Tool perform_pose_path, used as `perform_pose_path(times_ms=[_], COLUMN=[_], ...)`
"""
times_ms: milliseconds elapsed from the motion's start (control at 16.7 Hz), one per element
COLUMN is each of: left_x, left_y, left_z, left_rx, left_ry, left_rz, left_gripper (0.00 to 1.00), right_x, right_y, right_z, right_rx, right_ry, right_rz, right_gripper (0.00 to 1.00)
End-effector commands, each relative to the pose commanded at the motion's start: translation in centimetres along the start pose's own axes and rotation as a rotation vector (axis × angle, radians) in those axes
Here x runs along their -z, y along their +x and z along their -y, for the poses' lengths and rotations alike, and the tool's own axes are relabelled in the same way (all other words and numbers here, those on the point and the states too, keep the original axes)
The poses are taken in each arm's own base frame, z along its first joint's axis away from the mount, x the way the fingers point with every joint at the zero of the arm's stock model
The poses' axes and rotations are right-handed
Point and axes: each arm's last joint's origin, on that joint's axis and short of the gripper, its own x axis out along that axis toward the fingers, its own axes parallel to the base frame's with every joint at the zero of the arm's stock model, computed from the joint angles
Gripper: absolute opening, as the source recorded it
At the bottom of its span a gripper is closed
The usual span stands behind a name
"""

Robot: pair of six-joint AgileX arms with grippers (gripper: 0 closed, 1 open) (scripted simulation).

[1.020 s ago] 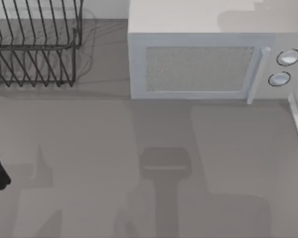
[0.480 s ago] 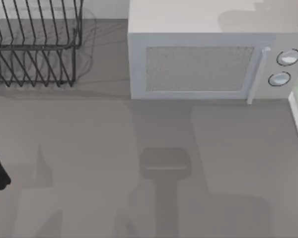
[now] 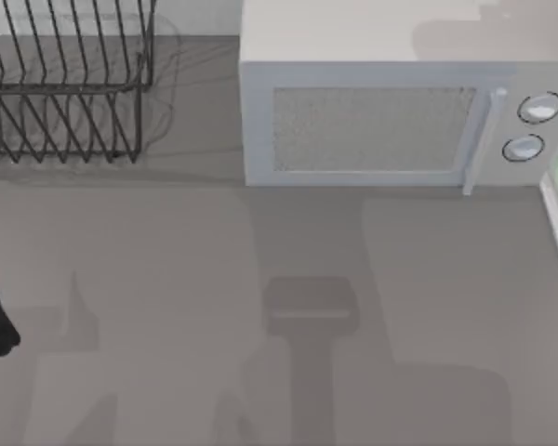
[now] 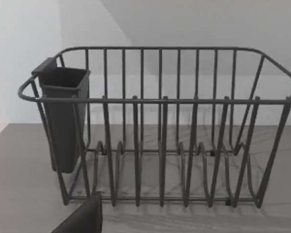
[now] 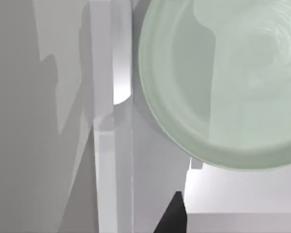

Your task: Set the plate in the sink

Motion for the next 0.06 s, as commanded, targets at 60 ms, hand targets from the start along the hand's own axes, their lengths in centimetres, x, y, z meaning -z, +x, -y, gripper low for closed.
perform_pose_path(times_ms=[60], left_x=[0.0], left_y=[0.0], left_z=[0.0], left_rx=[0.0], left_ry=[0.0], left_rz=[0.0], left_gripper=[1.0], right_x=[0.0], right_y=[0.0], right_z=[0.0], right_rx=[0.0], right_ry=[0.0], right_rz=[0.0], right_gripper=[1.0])
